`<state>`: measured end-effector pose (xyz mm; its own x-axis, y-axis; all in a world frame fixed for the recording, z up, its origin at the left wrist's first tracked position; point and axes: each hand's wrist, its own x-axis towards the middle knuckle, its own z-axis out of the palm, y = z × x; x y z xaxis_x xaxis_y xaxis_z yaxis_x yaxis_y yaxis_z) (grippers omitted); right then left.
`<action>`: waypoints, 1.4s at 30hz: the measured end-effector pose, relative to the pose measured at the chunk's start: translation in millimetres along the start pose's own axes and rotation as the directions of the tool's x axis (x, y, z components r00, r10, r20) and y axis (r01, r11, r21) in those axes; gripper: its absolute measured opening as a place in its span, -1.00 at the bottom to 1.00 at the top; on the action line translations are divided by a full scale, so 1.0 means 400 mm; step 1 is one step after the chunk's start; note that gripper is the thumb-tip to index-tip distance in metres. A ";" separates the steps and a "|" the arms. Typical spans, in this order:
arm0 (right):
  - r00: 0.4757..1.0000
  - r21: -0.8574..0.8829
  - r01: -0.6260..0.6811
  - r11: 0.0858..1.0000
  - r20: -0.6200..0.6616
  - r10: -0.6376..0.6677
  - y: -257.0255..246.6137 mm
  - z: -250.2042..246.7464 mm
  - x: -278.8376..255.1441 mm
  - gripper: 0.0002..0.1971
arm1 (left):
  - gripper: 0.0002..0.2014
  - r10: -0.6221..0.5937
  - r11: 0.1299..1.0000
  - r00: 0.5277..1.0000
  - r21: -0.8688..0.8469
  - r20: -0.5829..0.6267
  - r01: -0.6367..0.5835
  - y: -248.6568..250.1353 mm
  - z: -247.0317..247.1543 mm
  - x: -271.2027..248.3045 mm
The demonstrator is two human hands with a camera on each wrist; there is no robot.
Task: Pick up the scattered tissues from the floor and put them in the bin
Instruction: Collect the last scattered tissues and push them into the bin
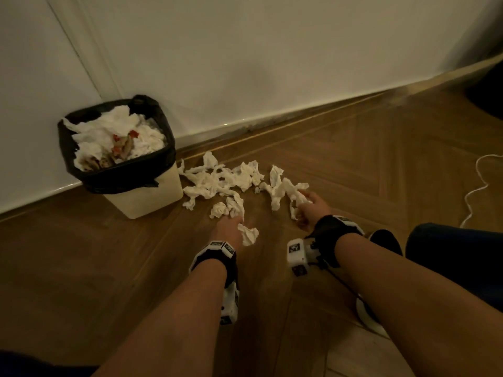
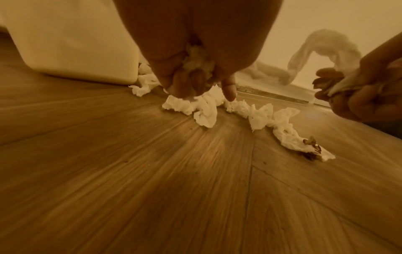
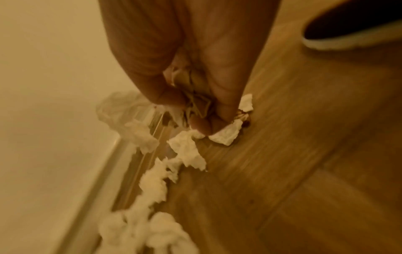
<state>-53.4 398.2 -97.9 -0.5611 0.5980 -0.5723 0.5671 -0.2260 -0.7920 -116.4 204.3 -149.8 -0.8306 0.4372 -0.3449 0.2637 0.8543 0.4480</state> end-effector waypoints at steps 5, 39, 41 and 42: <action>0.967 0.351 -0.218 0.911 0.201 0.154 -0.034 0.008 -0.041 -0.57 | -0.57 -0.036 0.996 0.999 0.085 0.016 0.035 0.008 -0.025 -0.017; 0.966 0.307 -0.001 0.952 0.248 -0.079 -0.214 0.020 -0.299 -0.70 | -0.64 -0.260 0.864 0.946 -0.484 -0.192 0.139 0.094 -0.388 -0.154; 0.952 0.389 -0.042 0.920 0.295 -0.081 -0.230 0.022 -0.322 -0.71 | -0.65 -0.287 0.871 0.942 -0.457 -0.177 0.179 0.098 -0.417 -0.167; 0.940 0.439 -0.075 0.895 0.332 -0.084 -0.238 0.026 -0.333 -0.74 | -0.64 -0.289 0.864 0.945 -0.467 -0.154 0.188 0.099 -0.434 -0.175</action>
<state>-38.9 332.2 51.5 -0.7750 0.3259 -0.5415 0.2846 -0.5850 -0.7595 -133.1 158.9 35.3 -0.9364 0.1233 -0.3286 -0.1577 0.6887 0.7077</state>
